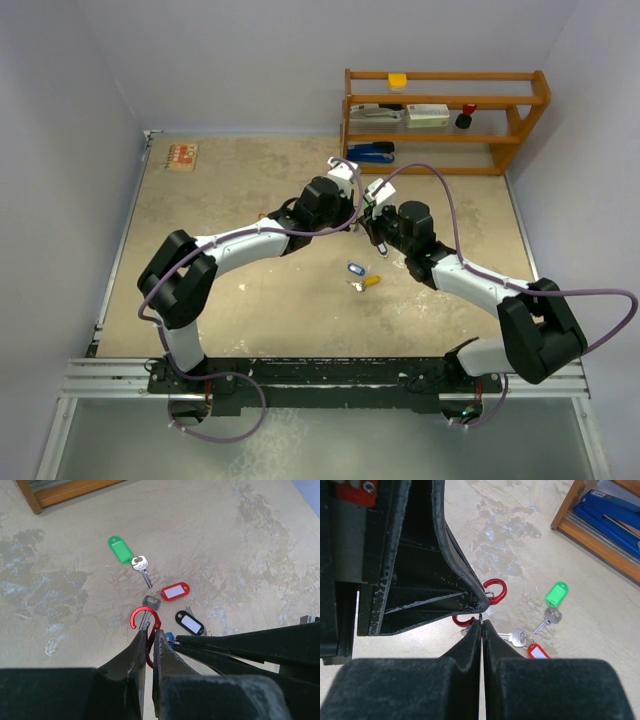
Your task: Put the keys on the keyring
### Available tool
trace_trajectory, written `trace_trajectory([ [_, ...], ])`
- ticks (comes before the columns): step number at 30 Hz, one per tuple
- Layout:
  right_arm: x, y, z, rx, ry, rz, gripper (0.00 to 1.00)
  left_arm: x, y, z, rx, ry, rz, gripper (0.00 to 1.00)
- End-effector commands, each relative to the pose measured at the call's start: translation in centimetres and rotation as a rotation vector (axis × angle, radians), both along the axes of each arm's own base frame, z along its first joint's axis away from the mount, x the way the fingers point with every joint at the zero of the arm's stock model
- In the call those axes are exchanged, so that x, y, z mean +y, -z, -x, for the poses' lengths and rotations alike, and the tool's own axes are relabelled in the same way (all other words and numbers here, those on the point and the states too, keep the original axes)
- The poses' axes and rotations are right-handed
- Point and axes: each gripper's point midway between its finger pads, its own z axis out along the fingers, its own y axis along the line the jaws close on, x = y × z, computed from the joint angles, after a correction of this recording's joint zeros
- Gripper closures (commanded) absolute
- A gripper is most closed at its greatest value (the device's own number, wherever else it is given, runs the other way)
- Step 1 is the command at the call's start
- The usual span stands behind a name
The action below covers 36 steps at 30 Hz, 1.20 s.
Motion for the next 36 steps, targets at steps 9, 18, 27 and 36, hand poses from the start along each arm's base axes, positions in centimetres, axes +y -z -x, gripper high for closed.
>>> trace_trajectory([
  [9, 0.7, -3.9, -1.0, -0.120, -0.013, -0.043, 1.00, -1.2, -2.4, -0.6, -0.050, 0.025, 0.032, 1.00],
  [18, 1.2, -3.5, -0.6, -0.097, -0.044, -0.047, 1.00, -1.0, -2.6, -0.6, -0.055, 0.019, 0.034, 1.00],
  [27, 1.5, -2.9, -0.2, -0.075, -0.068, -0.048, 1.00, -1.0, -2.8, -0.7, -0.060, 0.012, 0.041, 1.00],
  [36, 1.9, -2.5, 0.2, -0.056, -0.093, -0.054, 1.00, -0.9, -3.0, -0.8, -0.065, -0.001, 0.048, 1.00],
])
